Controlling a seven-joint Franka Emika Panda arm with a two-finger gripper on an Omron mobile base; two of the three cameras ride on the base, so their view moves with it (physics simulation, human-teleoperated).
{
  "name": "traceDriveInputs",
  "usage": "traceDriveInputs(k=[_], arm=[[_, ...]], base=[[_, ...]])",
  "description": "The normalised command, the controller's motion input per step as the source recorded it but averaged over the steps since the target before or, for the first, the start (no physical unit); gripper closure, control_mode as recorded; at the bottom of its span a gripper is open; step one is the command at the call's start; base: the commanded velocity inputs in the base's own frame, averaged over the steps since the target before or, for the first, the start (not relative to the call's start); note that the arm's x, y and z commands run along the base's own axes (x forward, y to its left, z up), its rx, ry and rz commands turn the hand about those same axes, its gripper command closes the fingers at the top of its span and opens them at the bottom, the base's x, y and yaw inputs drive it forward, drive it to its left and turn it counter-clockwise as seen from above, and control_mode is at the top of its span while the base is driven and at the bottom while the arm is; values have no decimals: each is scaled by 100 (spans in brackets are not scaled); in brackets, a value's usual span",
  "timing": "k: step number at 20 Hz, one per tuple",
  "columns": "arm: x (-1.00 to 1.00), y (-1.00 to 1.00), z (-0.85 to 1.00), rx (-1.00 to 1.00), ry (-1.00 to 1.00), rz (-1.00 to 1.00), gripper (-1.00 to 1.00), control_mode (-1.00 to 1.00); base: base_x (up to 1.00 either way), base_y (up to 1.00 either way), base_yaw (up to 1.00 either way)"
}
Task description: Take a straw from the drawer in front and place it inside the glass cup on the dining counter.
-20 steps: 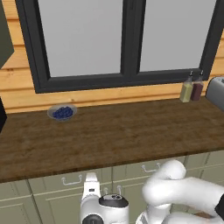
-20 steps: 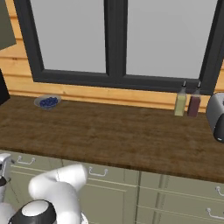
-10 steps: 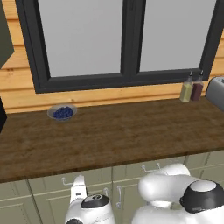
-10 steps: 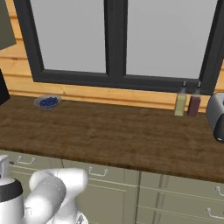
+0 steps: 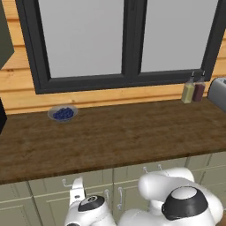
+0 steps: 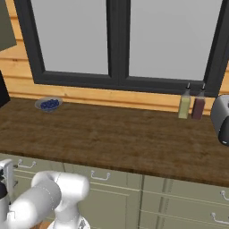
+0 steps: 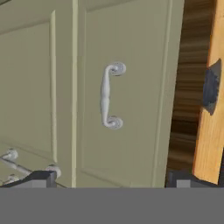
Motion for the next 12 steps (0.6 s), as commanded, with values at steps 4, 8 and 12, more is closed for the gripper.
traceDriveInputs(k=[4, 8, 12], arm=[[30, 2, -17, -2, -2, 4, -100, -100], [30, 11, -2, -2, 0, 3, -100, -100], [25, 29, -15, -8, 0, 0, -100, -100]], base=[[0, 0, 0], [0, 0, 0], [0, 0, 0]])
